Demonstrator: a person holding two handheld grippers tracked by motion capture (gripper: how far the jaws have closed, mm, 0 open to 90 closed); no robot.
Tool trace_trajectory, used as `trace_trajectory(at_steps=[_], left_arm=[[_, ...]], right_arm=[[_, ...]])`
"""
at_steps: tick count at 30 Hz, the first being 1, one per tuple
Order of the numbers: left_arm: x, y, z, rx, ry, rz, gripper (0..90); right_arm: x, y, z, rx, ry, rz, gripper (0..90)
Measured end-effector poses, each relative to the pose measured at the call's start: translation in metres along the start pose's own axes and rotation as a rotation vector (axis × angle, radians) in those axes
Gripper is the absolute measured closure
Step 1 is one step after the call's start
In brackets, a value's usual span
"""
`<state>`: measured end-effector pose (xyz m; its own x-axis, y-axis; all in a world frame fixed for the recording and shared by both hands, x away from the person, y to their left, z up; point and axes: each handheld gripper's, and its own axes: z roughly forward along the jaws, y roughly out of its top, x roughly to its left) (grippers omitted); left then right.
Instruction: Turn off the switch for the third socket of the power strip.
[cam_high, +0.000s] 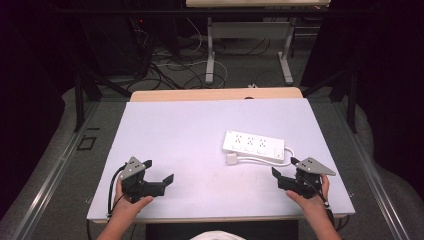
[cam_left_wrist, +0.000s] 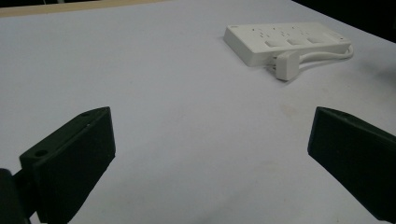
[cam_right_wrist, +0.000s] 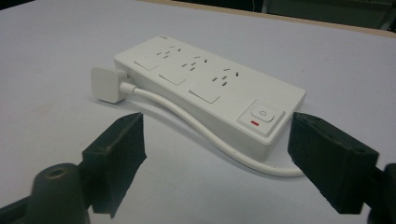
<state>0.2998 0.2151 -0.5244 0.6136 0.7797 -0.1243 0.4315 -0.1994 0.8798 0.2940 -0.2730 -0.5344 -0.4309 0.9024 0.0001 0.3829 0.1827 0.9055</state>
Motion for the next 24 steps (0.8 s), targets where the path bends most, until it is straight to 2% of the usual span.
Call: trace_trajectory(at_steps=[2, 3, 5, 6, 8, 9, 10, 17, 20, 23, 24], left_arm=[[-0.001, 0.001, 0.001, -0.004, -0.002, -0.008, 1.6], [-0.001, 0.001, 0.000, -0.006, -0.001, 0.001, 1.9], [-0.003, 0.001, 0.000, -0.012, -0.007, -0.008, 2.1], [-0.003, 0.001, 0.000, -0.007, -0.003, 0.008, 2.1], [-0.004, 0.000, -0.002, -0.007, 0.006, 0.011, 2.7], [-0.005, -0.001, -0.003, -0.008, 0.007, 0.009, 2.9], [-0.006, -0.001, -0.004, -0.010, 0.011, 0.012, 3.6], [-0.008, -0.002, -0.005, -0.012, 0.007, 0.014, 5.5], [-0.008, -0.003, -0.004, -0.009, 0.003, 0.008, 6.2], [-0.009, -0.003, -0.005, -0.008, 0.009, 0.006, 7.1], [-0.009, -0.003, -0.005, -0.008, 0.011, 0.006, 7.1]], right_arm=[[0.002, -0.001, -0.002, 0.008, -0.004, -0.010, 22.8], [0.003, -0.001, -0.003, 0.011, -0.014, -0.022, 24.3], [0.004, 0.001, -0.005, 0.001, -0.006, -0.025, 25.7], [0.004, 0.001, -0.005, 0.001, -0.006, -0.025, 25.7], [0.006, 0.003, -0.007, -0.010, -0.009, -0.029, 31.7], [0.007, 0.005, -0.009, -0.003, 0.008, -0.040, 37.4], [0.008, 0.005, -0.008, -0.009, 0.012, -0.038, 39.0], [0.010, 0.006, -0.003, 0.001, 0.044, -0.057, 41.9], [0.013, 0.008, 0.001, 0.006, 0.061, -0.051, 43.0], [0.016, 0.012, 0.003, -0.004, 0.070, -0.092, 43.1], [0.016, 0.012, 0.003, -0.004, 0.070, -0.092, 43.1]])
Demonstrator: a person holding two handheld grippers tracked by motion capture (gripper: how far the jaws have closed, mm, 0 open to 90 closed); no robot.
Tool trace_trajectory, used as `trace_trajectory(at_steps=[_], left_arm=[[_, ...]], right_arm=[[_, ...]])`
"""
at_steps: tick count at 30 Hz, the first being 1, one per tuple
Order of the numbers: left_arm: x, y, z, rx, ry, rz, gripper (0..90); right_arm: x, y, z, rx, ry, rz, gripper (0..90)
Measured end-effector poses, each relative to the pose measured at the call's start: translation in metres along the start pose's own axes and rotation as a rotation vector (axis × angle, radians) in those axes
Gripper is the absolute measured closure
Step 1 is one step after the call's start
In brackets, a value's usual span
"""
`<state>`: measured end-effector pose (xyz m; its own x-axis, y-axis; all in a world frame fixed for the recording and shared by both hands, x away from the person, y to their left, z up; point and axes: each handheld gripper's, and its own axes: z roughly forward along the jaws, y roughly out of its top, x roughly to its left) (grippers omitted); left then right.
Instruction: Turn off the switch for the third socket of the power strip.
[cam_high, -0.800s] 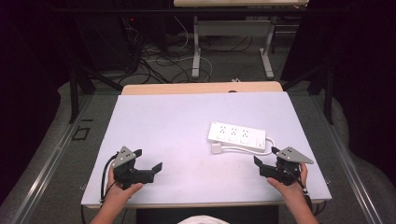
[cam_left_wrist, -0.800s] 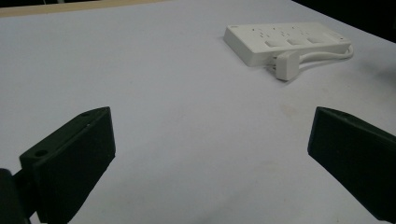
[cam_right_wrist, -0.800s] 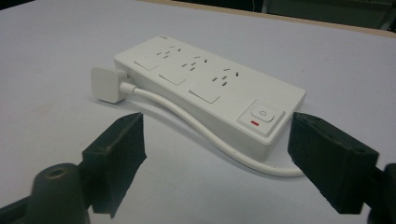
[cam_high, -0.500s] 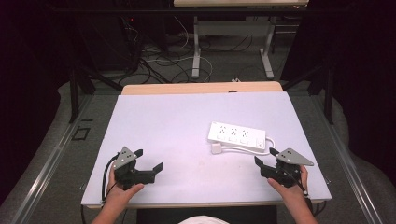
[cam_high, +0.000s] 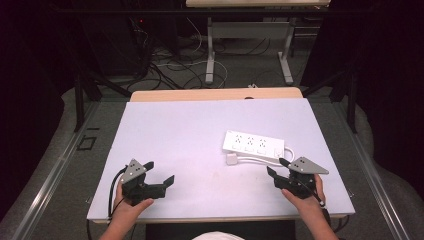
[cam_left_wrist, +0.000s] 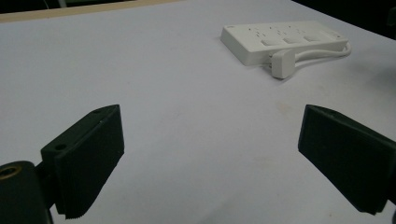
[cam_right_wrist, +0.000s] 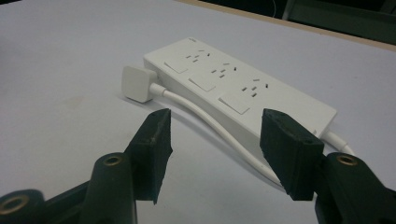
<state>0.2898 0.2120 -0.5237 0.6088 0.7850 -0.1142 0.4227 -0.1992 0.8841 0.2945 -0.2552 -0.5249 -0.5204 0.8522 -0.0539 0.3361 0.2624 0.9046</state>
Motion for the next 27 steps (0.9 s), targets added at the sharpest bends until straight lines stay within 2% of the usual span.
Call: trace_trajectory(at_steps=[6, 9, 18, 22, 23, 25, 27], left_arm=[[0.000, -0.001, 0.000, -0.001, 0.006, -0.004, 7.4], [-0.001, -0.001, 0.001, 0.003, 0.005, -0.014, 7.4], [-0.001, -0.002, 0.000, -0.007, 0.002, -0.022, 7.4], [0.000, -0.002, 0.001, -0.007, 0.006, -0.021, 7.4], [-0.001, -0.003, 0.001, -0.007, 0.005, -0.032, 7.4], [0.000, -0.003, 0.001, -0.004, 0.005, -0.025, 7.4], [0.000, -0.003, 0.001, -0.006, 0.003, -0.021, 7.4]], right_arm=[[0.004, 0.009, 0.004, -0.007, 0.011, -0.034, 43.1], [0.006, 0.012, 0.008, 0.010, 0.030, -0.007, 43.5], [0.005, 0.018, 0.015, 0.008, 0.046, 0.010, 47.6], [0.004, 0.021, 0.017, 0.018, 0.056, 0.039, 49.9], [0.003, 0.024, 0.019, 0.029, 0.061, 0.040, 51.3], [0.004, 0.026, 0.021, 0.031, 0.059, 0.043, 51.8], [0.004, 0.031, 0.024, 0.039, 0.060, 0.023, 53.3]])
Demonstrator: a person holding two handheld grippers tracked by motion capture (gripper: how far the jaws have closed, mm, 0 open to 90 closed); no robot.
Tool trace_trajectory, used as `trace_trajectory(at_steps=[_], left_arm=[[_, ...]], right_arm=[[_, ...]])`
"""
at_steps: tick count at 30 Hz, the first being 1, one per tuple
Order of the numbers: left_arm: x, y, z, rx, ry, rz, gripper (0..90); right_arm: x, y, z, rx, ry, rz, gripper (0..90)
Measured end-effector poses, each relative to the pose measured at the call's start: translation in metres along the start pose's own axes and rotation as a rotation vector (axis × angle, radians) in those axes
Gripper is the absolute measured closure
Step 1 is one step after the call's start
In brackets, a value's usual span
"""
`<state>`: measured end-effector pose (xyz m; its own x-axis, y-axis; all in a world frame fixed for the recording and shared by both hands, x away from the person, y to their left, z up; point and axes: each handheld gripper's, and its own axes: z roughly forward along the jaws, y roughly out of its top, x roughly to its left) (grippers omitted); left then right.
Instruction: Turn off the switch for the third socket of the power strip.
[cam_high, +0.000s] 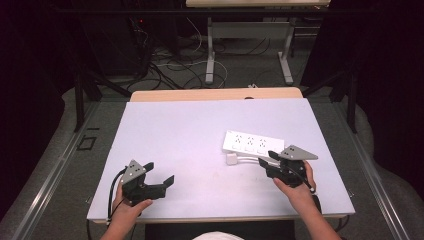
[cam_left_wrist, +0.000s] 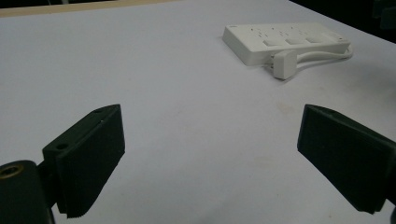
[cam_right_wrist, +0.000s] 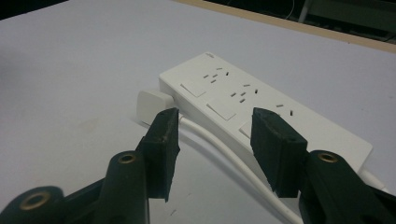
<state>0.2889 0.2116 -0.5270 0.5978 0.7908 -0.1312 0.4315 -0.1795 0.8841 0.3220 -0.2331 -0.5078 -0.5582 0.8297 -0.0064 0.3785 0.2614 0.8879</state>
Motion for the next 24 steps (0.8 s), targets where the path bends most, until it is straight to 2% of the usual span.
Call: trace_trajectory(at_steps=[6, 10, 15, 24], left_arm=[[0.000, 0.000, 0.000, 0.000, 0.005, 0.004, 7.4], [0.000, -0.001, -0.001, -0.004, 0.003, 0.005, 7.4], [0.000, -0.001, -0.001, -0.003, 0.009, 0.003, 7.4], [0.001, -0.001, -0.002, 0.002, 0.011, -0.002, 7.9]], right_arm=[[0.001, 0.014, 0.011, 0.016, 0.024, -0.017, 56.7], [0.003, 0.024, 0.020, 0.025, 0.047, -0.012, 56.8], [0.004, 0.031, 0.029, 0.039, 0.055, -0.019, 56.8], [0.002, 0.041, 0.044, 0.084, 0.073, 0.017, 59.4]])
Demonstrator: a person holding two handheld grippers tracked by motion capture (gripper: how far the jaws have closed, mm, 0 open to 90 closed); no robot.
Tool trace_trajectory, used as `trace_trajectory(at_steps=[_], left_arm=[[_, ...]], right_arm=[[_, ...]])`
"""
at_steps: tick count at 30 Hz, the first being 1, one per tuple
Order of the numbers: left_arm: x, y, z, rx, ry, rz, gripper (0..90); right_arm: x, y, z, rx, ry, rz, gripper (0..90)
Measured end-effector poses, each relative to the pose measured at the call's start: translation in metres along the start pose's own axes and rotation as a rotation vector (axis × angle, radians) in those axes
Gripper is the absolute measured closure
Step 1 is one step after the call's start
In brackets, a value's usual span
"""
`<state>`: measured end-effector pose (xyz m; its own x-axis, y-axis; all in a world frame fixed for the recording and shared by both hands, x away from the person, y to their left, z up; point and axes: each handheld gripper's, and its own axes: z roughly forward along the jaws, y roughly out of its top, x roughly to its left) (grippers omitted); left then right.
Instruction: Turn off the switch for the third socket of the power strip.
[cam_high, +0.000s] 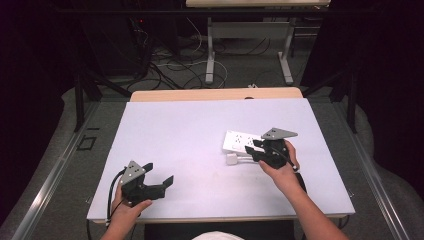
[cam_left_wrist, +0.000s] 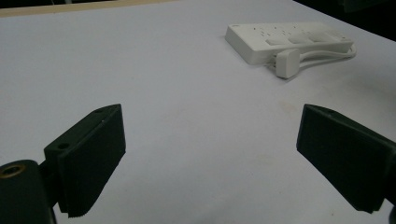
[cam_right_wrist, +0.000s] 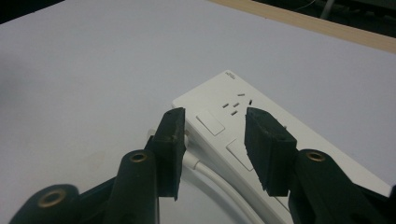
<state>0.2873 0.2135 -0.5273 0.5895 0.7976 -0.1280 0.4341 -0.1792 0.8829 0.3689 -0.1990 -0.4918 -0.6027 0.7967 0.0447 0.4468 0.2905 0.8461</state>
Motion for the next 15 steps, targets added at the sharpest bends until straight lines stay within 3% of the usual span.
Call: trace_trajectory(at_steps=[15], left_arm=[[-0.001, 0.000, 0.001, 0.008, -0.002, 0.007, 9.3]], right_arm=[[-0.009, 0.007, 0.016, 0.054, 0.015, 0.039, 77.7]])
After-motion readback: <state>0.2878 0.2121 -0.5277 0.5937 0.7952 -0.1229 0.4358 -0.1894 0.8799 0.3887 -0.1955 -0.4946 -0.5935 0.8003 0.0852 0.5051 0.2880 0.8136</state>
